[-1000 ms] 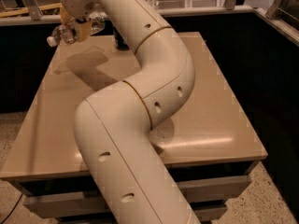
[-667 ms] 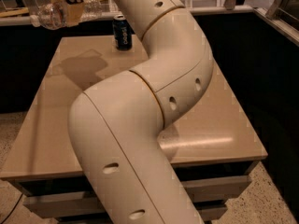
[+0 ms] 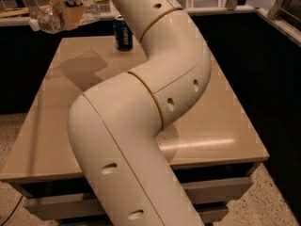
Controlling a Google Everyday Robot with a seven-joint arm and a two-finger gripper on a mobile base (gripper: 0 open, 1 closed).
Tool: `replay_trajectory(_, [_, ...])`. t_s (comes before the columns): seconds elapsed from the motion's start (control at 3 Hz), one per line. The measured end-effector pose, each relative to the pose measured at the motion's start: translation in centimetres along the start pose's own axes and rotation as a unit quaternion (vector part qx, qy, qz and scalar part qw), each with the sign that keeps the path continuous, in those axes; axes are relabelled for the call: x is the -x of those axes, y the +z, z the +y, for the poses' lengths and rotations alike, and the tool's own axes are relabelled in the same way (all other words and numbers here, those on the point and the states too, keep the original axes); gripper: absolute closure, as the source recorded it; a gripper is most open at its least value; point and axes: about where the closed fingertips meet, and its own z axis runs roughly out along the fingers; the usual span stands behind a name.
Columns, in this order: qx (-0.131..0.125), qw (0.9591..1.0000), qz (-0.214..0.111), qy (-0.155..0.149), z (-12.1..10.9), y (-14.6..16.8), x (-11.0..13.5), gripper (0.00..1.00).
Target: Pick blue plastic bottle from top drawer and place on counter
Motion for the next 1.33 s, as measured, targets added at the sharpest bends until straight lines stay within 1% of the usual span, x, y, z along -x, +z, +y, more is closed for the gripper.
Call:
replay_trajectory(0.33, [0.016, 0.9973, -0.069, 0.018, 2.0, -0.9, 2.0, 1.0])
replay_trajectory(0.67, [0.019, 0.9916, -0.12, 0.046, 2.9, -2.2, 3.6, 1.0])
replay_trajectory(1.0, [0.024, 0.9851, -0.149, 0.082, 3.4, -4.2, 5.1, 1.0])
replay_trajectory(1.33, [0.017, 0.9752, -0.194, 0.105, 4.3, -7.4, 6.3, 1.0])
